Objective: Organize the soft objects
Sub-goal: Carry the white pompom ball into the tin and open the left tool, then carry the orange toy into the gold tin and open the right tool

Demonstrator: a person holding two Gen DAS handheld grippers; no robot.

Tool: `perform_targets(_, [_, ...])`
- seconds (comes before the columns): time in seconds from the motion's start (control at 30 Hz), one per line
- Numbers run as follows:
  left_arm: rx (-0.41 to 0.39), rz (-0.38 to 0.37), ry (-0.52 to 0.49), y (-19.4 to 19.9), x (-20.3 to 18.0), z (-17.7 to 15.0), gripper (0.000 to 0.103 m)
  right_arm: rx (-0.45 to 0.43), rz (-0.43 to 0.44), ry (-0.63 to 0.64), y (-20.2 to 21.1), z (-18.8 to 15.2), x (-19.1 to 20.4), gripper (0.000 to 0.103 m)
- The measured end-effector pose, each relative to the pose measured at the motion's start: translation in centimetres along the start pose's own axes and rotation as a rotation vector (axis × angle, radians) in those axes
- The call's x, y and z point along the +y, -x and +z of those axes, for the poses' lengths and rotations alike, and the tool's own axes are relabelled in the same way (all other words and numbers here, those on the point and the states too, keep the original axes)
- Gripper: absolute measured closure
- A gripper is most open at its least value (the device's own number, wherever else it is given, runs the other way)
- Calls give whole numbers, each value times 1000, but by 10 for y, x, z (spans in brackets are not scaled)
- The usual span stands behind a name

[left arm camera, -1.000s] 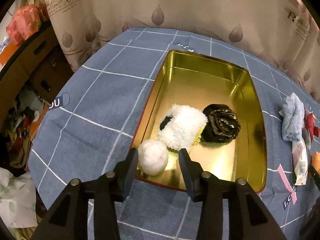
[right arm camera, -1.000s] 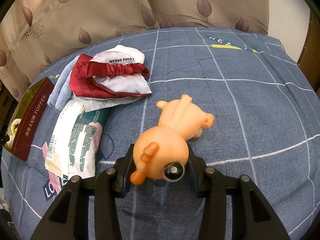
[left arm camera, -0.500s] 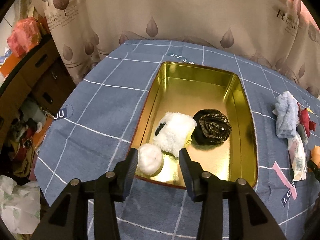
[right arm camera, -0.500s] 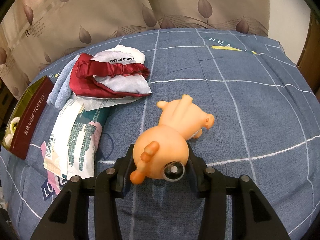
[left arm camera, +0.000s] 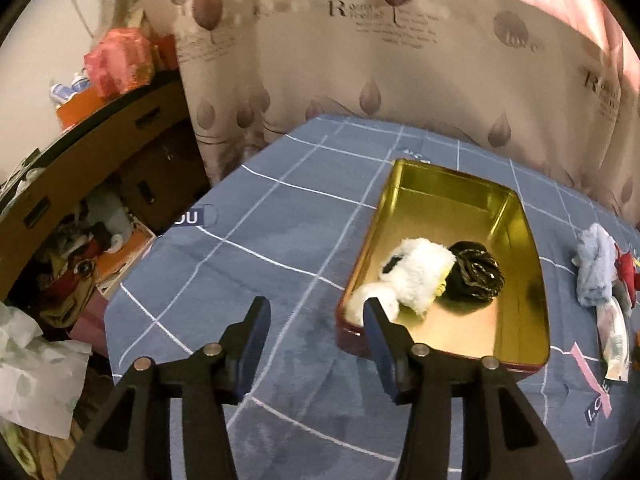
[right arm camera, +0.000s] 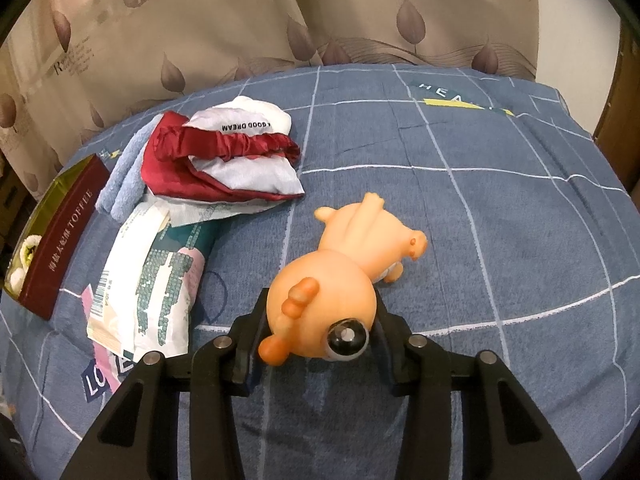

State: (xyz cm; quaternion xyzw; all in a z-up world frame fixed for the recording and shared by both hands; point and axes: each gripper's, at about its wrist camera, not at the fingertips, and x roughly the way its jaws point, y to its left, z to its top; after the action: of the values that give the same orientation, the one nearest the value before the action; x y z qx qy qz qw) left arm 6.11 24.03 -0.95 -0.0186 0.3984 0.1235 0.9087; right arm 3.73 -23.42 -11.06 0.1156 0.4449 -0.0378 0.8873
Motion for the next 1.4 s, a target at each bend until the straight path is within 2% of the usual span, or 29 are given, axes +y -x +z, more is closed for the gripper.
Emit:
perform_targets(0.17, [-23, 5, 17, 1, 11, -6, 53, -28, 9, -9, 4, 0, 0, 64])
perform_targets(0.37, [20, -33, 73, -9, 24, -7, 53, -53, -25, 15, 9, 0, 5, 64])
perform_targets(0.57, [32, -16, 124, -10, 31, -7, 53, -90, -40, 79, 25, 12, 18, 64])
perform_targets(0.7, [32, 14, 148, -11, 37, -7, 53, -121, -12, 133, 42, 26, 39, 64])
perform_targets(0.97, [62, 59, 242, -16, 58, -10, 53, -143, 94, 311, 54, 32, 127, 64])
perform_targets(1.13, [61, 95, 265, -16, 64, -12, 53, -109, 196, 422, 42, 22, 201, 64])
perform_targets(1.4, [74, 108, 282, -19, 68, -12, 53, -103, 270, 571, 35, 8, 288, 64])
